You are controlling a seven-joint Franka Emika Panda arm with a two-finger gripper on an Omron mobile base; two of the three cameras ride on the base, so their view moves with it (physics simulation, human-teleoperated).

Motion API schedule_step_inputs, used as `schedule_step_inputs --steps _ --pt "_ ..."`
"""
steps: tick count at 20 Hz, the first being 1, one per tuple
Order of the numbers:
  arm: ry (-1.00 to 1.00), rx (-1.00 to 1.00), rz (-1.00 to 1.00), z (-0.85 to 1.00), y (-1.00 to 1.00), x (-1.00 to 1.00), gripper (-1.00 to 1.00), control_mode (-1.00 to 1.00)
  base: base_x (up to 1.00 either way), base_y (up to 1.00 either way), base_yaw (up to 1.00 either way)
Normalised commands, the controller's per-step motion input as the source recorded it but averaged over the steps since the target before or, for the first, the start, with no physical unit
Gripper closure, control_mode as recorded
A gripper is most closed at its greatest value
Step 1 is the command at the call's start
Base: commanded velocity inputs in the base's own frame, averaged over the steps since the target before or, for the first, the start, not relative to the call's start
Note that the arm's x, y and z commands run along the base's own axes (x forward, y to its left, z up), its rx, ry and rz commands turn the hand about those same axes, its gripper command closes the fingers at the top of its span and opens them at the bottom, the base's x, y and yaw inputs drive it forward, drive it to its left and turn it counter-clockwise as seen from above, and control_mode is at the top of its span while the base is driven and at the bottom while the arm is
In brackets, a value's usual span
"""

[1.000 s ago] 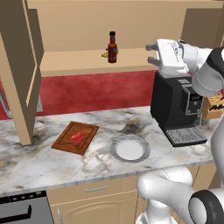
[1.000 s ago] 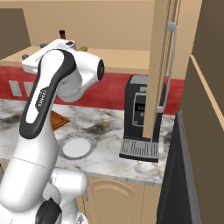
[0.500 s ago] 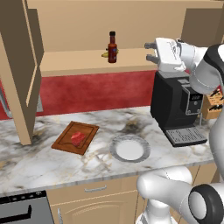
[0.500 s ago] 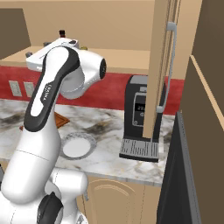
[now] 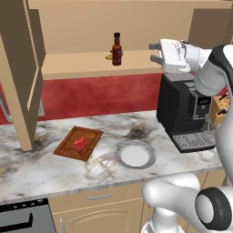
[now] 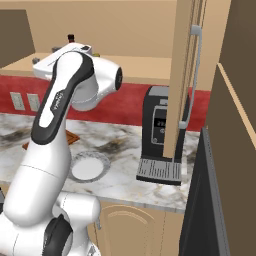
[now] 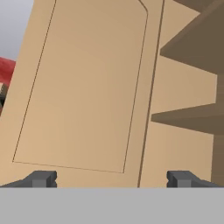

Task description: Pick the steak from the plate and place it on the cutting board. Then pick the condiment bottle from the cabinet and place it next to the cutting board.

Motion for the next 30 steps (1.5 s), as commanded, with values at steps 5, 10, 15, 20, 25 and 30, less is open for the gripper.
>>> schedule_step_inputs --steps 5,10,15,20,25,30 --pt "0.0 0.01 0.0 0.0 0.0 0.09 -1.0 -1.0 0.0 0.0 0.0" --pt "0.0 0.01 0.0 0.0 0.0 0.08 -1.0 -1.0 0.0 0.0 0.0" --pt "0.0 0.01 0.0 0.0 0.0 0.07 -1.0 -1.0 0.0 0.0 0.0" --pt "0.0 0.0 0.0 0.0 0.0 0.07 -1.0 -1.0 0.0 0.0 0.0" --pt "0.01 0.0 -0.01 0.0 0.0 0.11 -1.0 -1.0 0.0 0.0 0.0" --pt "0.01 0.0 -0.01 0.0 0.0 0.13 -1.0 -1.0 0.0 0.0 0.0"
